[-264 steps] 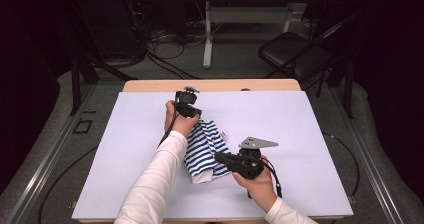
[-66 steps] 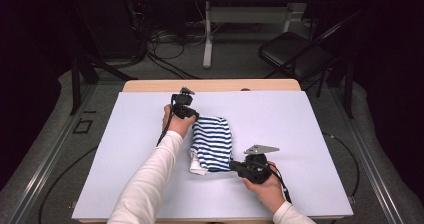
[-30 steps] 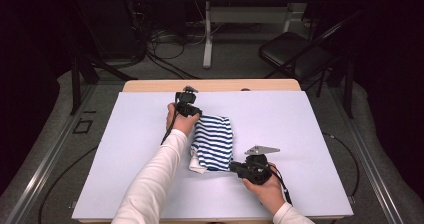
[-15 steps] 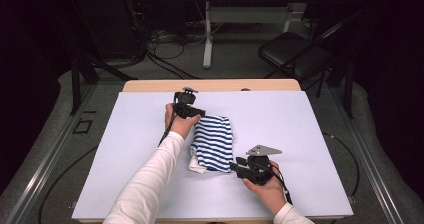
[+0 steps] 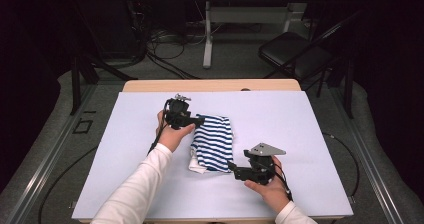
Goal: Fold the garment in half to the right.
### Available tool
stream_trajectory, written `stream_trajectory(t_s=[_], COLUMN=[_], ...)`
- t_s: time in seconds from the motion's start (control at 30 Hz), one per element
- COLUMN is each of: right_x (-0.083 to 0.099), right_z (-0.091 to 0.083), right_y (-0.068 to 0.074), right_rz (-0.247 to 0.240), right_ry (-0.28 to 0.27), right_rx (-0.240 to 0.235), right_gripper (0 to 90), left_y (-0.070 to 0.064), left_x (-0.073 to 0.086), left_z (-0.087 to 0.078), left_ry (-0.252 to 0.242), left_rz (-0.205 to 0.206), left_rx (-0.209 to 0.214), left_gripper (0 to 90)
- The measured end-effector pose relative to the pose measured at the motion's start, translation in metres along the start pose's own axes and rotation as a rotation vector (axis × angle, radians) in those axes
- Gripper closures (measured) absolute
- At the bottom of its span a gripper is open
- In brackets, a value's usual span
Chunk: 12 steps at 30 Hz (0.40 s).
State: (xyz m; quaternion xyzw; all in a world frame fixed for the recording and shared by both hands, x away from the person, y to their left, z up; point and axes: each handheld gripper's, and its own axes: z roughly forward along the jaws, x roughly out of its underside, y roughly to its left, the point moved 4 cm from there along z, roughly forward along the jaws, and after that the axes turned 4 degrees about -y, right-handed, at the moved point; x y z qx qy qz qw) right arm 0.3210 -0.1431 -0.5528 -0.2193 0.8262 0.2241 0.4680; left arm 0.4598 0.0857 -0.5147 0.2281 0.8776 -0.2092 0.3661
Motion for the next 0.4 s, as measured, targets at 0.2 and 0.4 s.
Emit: stream_trajectory(t_s=[0.2, 0.4], right_x=[-0.002, -0.003], right_z=[-0.001, -0.004], right_y=[0.0, 0.001], right_rz=[-0.015, -0.039], right_ry=[-0.002, -0.012], right_rx=[0.011, 0.025], right_gripper=[15.0, 9.8], left_y=[0.008, 0.015], left_x=[0.018, 0.034], left_z=[-0.015, -0.033], left_ry=[-0.025, -0.067], left_rz=[-0.004, -0.017], left_rx=[-0.011, -0.016], left_gripper=[17.0, 8.8])
